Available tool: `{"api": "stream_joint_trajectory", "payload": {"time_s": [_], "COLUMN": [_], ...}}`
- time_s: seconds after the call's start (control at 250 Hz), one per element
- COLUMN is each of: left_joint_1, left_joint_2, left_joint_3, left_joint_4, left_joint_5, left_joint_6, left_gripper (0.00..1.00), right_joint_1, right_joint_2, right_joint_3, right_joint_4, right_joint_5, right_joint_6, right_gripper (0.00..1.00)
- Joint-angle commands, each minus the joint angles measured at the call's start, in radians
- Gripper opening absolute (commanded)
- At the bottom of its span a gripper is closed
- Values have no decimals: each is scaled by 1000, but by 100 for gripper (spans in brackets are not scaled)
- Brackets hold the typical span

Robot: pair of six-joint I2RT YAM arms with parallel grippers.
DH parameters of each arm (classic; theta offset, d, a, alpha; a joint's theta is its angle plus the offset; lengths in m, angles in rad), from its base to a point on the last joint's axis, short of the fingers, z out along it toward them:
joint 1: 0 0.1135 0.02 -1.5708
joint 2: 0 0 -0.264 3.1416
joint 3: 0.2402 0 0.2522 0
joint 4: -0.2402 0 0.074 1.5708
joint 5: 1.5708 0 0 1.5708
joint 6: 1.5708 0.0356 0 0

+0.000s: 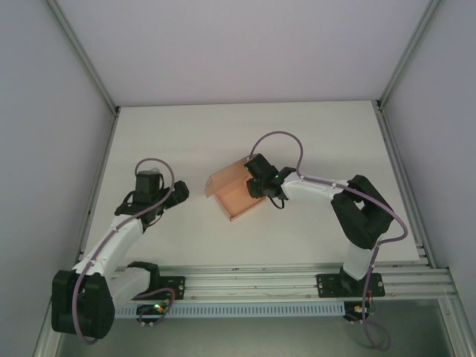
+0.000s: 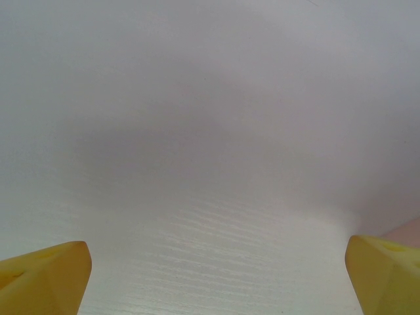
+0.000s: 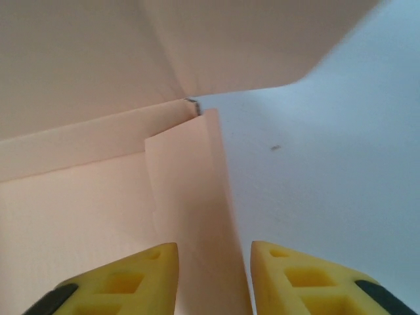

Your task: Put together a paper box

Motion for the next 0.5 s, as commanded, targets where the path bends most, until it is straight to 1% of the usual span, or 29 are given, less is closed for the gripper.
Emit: {"api": "stream_joint_trajectory", "payload": {"time_s": [0.0, 0.08, 0.164, 0.228, 0.323, 0.359, 0.427, 0.499], "left_joint_1": [6, 5, 5, 6, 6, 7, 7, 7], "left_joint_2": [-5, -4, -6, -9, -15, -14, -14, -7], "left_joint_3": [-9, -10, -12, -15, -20, -20, -22, -26], "left_joint_4": [11, 9, 6, 5, 3, 3, 6, 17], "left_joint_5": [9, 13, 9, 8, 4, 3, -3, 2], "left_joint_6": [16, 16, 14, 14, 11, 11, 5, 1], "left_gripper": [100, 100, 100, 100, 100, 100, 100, 100], "right_joint_1": [-2, -10, -14, -16, -15, -14, -17, -29], "right_joint_2": [68, 94, 106, 123, 135, 125, 85, 19], "right_joint_3": [-7, -4, -10, 6, 16, 3, -47, -110], "right_joint_4": [65, 92, 131, 116, 84, 96, 173, 280], "right_joint_5": [-74, -79, -68, -53, -17, -9, 0, -42], "right_joint_6": [-63, -63, -62, -66, -45, -36, -17, 11], "right_gripper": [25, 23, 16, 13, 0, 0, 0, 0]}}
